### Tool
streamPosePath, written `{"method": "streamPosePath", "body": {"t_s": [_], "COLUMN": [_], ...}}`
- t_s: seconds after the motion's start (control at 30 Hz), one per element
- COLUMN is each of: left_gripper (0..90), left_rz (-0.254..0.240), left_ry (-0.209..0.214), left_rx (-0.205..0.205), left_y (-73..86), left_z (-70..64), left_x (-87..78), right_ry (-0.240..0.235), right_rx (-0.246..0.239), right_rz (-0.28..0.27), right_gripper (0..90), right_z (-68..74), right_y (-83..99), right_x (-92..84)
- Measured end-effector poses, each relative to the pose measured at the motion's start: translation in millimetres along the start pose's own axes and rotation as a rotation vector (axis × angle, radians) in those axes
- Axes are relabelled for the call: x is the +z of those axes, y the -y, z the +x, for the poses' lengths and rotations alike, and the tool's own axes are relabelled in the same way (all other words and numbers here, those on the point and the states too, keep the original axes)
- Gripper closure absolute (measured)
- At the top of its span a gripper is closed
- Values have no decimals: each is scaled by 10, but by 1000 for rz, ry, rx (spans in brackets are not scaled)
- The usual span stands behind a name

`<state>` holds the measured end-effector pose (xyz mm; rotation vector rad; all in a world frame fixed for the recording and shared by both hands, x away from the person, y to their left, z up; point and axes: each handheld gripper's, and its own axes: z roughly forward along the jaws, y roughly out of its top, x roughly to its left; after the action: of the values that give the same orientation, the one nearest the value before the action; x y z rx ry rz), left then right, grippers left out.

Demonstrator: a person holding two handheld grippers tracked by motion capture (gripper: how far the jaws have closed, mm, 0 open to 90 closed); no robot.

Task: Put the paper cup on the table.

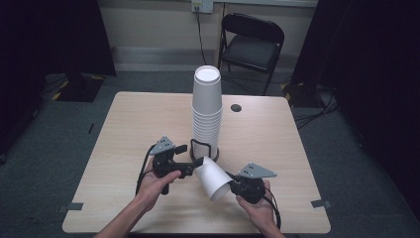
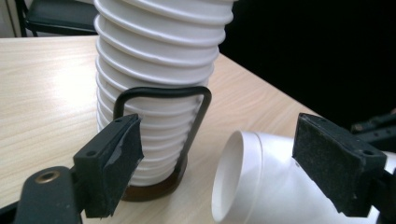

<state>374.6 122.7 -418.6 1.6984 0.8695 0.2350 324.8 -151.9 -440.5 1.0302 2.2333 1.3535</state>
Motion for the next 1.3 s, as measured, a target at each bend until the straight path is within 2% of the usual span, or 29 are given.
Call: {"method": "streamPosePath", "body": {"t_s": [0.03,0.1,0.2,0.27,0.4,0.43,0.5,0.53,0.57,0.6,0.63,0.67,0.7,0.77,0.83,0.9,0.93,1.0,1.07,1.1,1.23,1.3], "left_gripper": [158,158,157,161,186,185,181,158,157,155,156,156,157,158,158,158,158,158,158,159,159,159], "left_rz": [17,17,26,39,60,60,63,68,80,89,89,105,105,135,136,155,155,167,165,168,184,193], "left_ry": [4,-11,-2,3,63,63,94,107,118,119,119,126,126,147,155,176,176,184,191,201,213,225], "left_rx": [32,85,112,149,216,216,238,257,297,316,316,349,349,392,404,453,453,489,506,546,574,603], "left_y": [-4,1,2,0,12,12,17,22,38,52,52,82,82,125,142,182,182,201,219,240,275,304], "left_z": [-3,-17,-28,-50,-104,-104,-115,-125,-148,-162,-162,-184,-184,-219,-232,-260,-260,-271,-288,-304,-327,-344], "left_x": [-6,-9,-5,-14,-58,-58,-80,-88,-89,-88,-88,-79,-79,-56,-51,-45,-45,-32,-16,-1,25,31], "right_ry": [-3,1,-11,-17,-32,-34,-41,-46,-58,-59,-63,-70,-70,-78,-88,-95,-95,-111,-114,-122,-137,-142], "right_rx": [2,1,11,15,30,34,38,39,40,39,37,38,38,45,48,46,46,52,51,54,50,51], "right_rz": [4,16,32,46,77,80,86,94,112,121,132,142,142,163,177,191,191,215,221,231,251,261], "right_gripper": [863,863,863,863,863,863,863,863,863,863,863,863,863,863,863,863,863,863,863,863,863,863], "right_z": [-10,-32,-60,-74,-123,-138,-153,-164,-176,-175,-177,-183,-183,-198,-215,-230,-230,-248,-250,-252,-244,-243], "right_y": [-5,-13,-18,-24,-52,-58,-63,-67,-73,-74,-75,-75,-75,-83,-92,-97,-97,-98,-98,-105,-139,-146], "right_x": [1,2,0,-22,-39,-40,-39,-41,-41,-43,-41,-38,-38,-39,-46,-52,-52,-55,-54,-54,-45,-41]}}
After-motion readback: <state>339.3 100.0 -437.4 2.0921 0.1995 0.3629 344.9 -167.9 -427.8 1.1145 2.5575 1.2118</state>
